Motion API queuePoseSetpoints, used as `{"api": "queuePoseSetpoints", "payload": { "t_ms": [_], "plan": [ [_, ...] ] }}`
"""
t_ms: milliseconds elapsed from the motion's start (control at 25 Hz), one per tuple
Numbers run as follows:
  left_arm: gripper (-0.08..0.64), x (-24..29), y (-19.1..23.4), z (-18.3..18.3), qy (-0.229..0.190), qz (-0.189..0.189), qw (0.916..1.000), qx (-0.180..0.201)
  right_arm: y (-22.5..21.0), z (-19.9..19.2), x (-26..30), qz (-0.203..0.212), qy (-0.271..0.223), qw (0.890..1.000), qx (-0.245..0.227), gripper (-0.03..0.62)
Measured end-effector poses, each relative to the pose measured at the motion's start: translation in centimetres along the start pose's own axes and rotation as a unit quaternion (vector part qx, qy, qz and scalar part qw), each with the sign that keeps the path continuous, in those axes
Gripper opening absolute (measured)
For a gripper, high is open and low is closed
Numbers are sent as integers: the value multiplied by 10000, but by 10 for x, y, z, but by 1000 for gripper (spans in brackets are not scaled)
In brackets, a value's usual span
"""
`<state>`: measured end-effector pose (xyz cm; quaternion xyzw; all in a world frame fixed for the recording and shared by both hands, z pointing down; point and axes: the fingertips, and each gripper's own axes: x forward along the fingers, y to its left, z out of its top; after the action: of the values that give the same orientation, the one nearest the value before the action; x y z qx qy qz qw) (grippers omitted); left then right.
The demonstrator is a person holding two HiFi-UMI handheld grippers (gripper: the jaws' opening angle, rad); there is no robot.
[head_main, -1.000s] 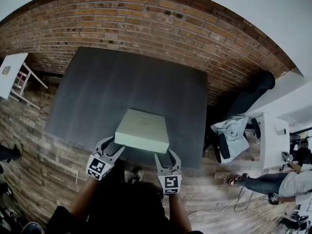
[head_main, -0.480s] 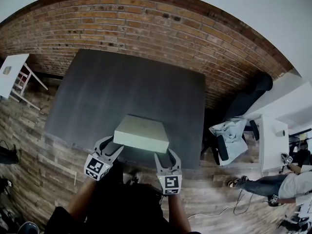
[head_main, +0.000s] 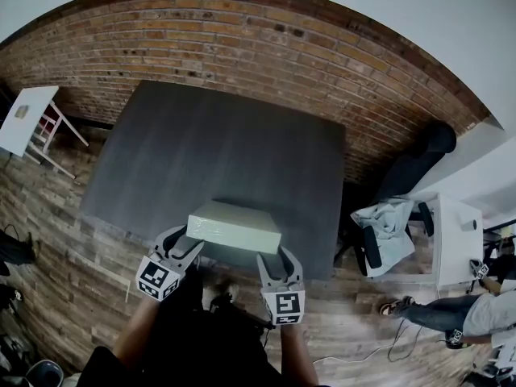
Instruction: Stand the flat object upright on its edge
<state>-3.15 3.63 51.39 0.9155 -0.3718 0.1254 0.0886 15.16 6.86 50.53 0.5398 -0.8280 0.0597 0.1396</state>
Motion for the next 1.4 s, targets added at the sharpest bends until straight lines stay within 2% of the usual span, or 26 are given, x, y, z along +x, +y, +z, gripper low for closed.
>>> {"api": "queuePoseSetpoints", "payload": {
  "t_ms": [240,840,1200,1400],
  "plan": [
    [233,-21,4,9,-10,-52,10000,-22,16,11,-7,-17,60,10000,-13,216],
    [232,-52,38,19,400,-332,9982,-299,59,36,1,-262,464,9981,321,215],
    [228,-58,46,20,802,-486,9939,-577,66,44,6,-238,837,9949,519,215],
    [227,-59,49,20,945,-505,9925,-585,67,42,9,-204,949,9932,644,215]
  ]
}}
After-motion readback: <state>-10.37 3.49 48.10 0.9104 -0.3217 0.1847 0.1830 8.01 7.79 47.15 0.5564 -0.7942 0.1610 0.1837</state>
